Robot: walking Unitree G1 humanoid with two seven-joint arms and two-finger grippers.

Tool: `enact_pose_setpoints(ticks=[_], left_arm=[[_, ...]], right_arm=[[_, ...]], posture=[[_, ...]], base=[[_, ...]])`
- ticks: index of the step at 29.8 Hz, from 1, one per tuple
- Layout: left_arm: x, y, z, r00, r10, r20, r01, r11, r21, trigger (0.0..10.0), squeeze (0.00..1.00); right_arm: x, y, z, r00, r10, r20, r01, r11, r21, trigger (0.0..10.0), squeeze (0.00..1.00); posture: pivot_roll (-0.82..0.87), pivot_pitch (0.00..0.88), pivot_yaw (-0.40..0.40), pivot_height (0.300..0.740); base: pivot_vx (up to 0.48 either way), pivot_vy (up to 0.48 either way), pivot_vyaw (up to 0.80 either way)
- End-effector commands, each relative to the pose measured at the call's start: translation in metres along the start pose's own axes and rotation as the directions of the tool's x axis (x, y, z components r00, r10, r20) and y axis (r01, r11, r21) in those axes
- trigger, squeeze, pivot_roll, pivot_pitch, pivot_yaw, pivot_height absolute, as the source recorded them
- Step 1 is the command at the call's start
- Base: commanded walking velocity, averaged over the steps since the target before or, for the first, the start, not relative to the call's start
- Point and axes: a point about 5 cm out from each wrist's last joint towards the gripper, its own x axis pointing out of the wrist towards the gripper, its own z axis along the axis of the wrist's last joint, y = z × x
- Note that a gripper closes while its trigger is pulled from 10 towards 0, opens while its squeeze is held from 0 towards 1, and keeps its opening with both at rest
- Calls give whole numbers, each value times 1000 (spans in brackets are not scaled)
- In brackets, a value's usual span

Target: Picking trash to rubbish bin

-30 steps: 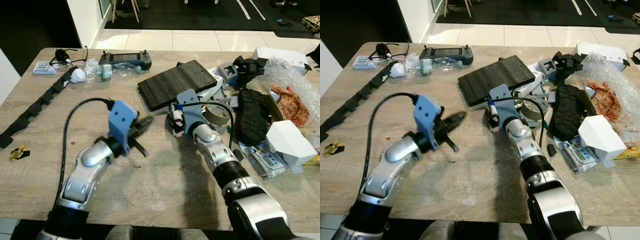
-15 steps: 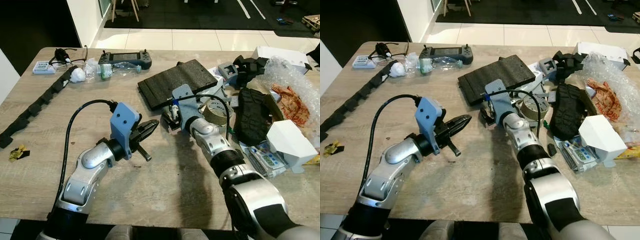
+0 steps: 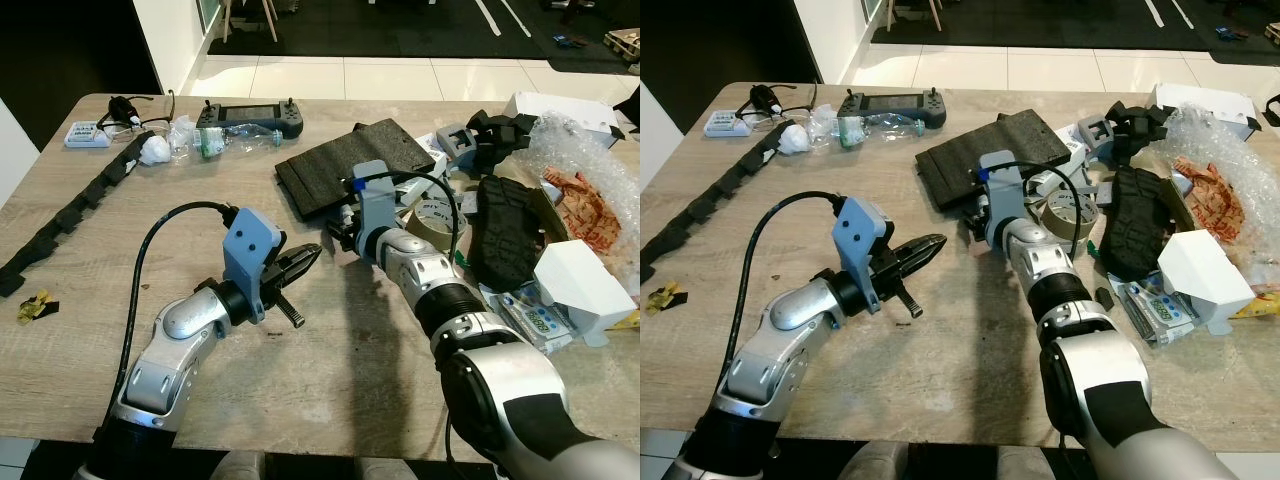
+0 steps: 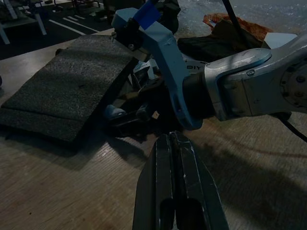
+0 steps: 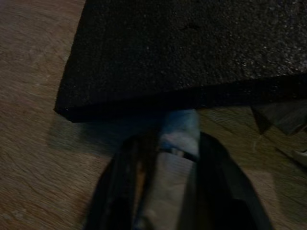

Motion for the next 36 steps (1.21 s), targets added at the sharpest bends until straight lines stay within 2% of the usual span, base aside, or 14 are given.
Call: enact_pose_setpoints(ticks=[1, 7, 16, 17, 18, 21, 26, 27, 28, 29, 30, 32, 34, 36], left_arm=[[-3, -1, -2, 1000, -12, -18, 12, 1000, 3, 10000, 0], [-3, -1, -2, 1000, -15, -19, 15, 1000, 4, 10000, 0], [-2, -2, -2, 999, -27, -18, 27, 1000, -4, 10000, 0], [-3, -3, -2, 999, -31, -20, 30, 1000, -8, 10000, 0], [-3, -3, -2, 999, -31, -20, 30, 1000, -8, 10000, 0], [-4, -4, -2, 999, -37, -21, 37, 999, -13, 10000, 0], [-4, -6, -2, 999, -45, -21, 45, 999, -18, 10000, 0], [-4, -6, -2, 999, -45, -21, 45, 999, -18, 10000, 0], [-4, -6, -2, 999, -44, -20, 43, 999, -17, 10000, 0], [-3, -5, -2, 999, -39, -20, 39, 999, -14, 10000, 0], [-3, -5, -2, 999, -39, -20, 39, 999, -14, 10000, 0], [-3, -2, -3, 1000, -13, -20, 13, 1000, -11, 10000, 0], [-2, 5, -5, 998, 46, -36, -46, 999, 6, 10000, 0], [-1, 12, -7, 993, 114, -43, -114, 993, 15, 10000, 0]], right_arm=[[0, 1, -15, 997, 14, -72, -12, 999, 30, 0, 0], [-1, 1, -17, 995, 26, -91, -21, 998, 52, 0, 0], [-13, 0, -37, 989, 32, -147, -20, 996, 83, 0, 0], [-23, 0, -45, 987, 41, -153, -28, 996, 89, 0, 0], [-23, 0, -45, 987, 41, -153, -28, 996, 89, 0, 0], [-43, 3, -52, 986, 61, -155, -45, 994, 102, 0, 0], [-74, 8, -54, 990, 74, -122, -62, 993, 99, 0, 0], [-74, 8, -54, 990, 74, -122, -62, 993, 99, 0, 0], [-80, 9, -46, 996, 63, -63, -57, 994, 91, 0, 0], [-82, 8, -39, 999, 49, -11, -48, 995, 83, 0, 0], [-82, 8, -39, 999, 49, -11, -48, 995, 83, 0, 0], [-86, 5, -22, 994, 25, 105, -34, 996, 87, 0, 0], [-90, 6, 1, 970, 28, 243, -48, 996, 79, 0, 0], [-95, 9, 24, 926, 44, 375, -66, 997, 47, 0, 0]], posture=[[59, 128, 28, 740], [57, 129, 30, 740], [58, 137, 30, 740], [58, 138, 31, 740], [58, 138, 31, 740], [55, 144, 32, 740], [51, 146, 37, 740], [51, 146, 37, 740], [50, 148, 40, 740], [50, 148, 40, 740], [50, 148, 40, 740], [49, 145, 43, 740], [45, 142, 45, 740], [45, 142, 45, 740]], base=[[0, 0, 0], [0, 0, 0], [0, 0, 0], [0, 0, 0], [0, 0, 0], [0, 0, 0], [0, 0, 0], [0, 0, 0], [0, 0, 0], [0, 0, 0], [0, 0, 0], [0, 0, 0], [0, 0, 0], [0, 0, 0]])
